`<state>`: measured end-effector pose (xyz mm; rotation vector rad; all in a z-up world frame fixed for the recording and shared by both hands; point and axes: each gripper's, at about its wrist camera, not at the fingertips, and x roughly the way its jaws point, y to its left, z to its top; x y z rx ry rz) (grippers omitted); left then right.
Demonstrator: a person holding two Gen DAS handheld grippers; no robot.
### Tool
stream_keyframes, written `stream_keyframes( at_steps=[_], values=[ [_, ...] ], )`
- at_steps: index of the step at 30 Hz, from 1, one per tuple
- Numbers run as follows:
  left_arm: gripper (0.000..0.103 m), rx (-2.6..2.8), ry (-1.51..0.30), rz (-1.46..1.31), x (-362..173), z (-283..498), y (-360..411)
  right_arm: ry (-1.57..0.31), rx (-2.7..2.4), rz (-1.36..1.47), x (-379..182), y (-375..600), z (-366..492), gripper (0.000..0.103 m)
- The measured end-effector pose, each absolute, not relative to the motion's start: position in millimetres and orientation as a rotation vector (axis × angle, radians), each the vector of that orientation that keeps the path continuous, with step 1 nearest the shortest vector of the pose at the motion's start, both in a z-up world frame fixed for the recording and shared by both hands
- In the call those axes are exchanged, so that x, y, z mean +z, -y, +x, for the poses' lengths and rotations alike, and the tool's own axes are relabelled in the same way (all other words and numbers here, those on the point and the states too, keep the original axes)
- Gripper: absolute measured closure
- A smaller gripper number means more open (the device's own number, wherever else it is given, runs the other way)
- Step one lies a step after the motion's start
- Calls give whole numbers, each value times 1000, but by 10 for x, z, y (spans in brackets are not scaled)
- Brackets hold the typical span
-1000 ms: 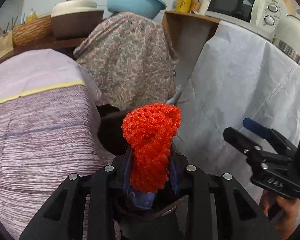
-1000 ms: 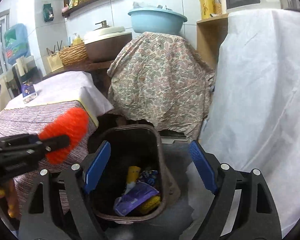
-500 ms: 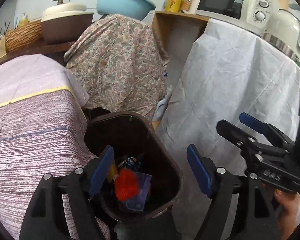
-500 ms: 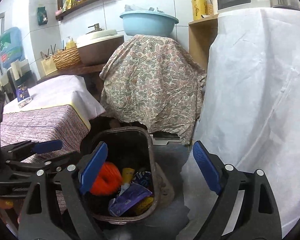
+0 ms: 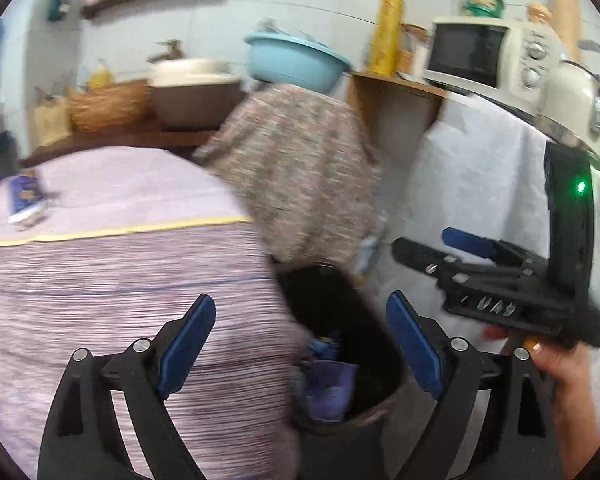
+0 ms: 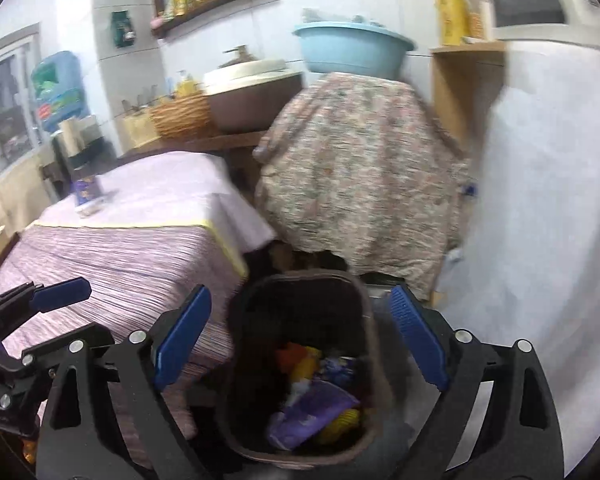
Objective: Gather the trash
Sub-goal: 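Move both grippers back over the table toward the blue cup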
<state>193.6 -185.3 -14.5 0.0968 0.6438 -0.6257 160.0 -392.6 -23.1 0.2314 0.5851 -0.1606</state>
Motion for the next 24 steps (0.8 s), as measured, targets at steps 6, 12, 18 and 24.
stream_keyframes(
  at_steps=[6, 12, 18, 24],
  values=[
    [10, -449, -621, 66, -60, 2050, 1191, -597, 31, 233, -81, 3426, 2046, 10],
    [7, -269, -627, 10, -30, 2225, 534, -599, 233, 180, 105, 2729, 2516, 8],
    [6, -161, -630, 14, -23, 2363, 14, -611, 383, 118, 268, 2048, 2948, 7],
    [6, -57, -635, 34, 5, 2552, -365, -644, 452, 25, 292, 1399, 3388, 6]
  ],
)
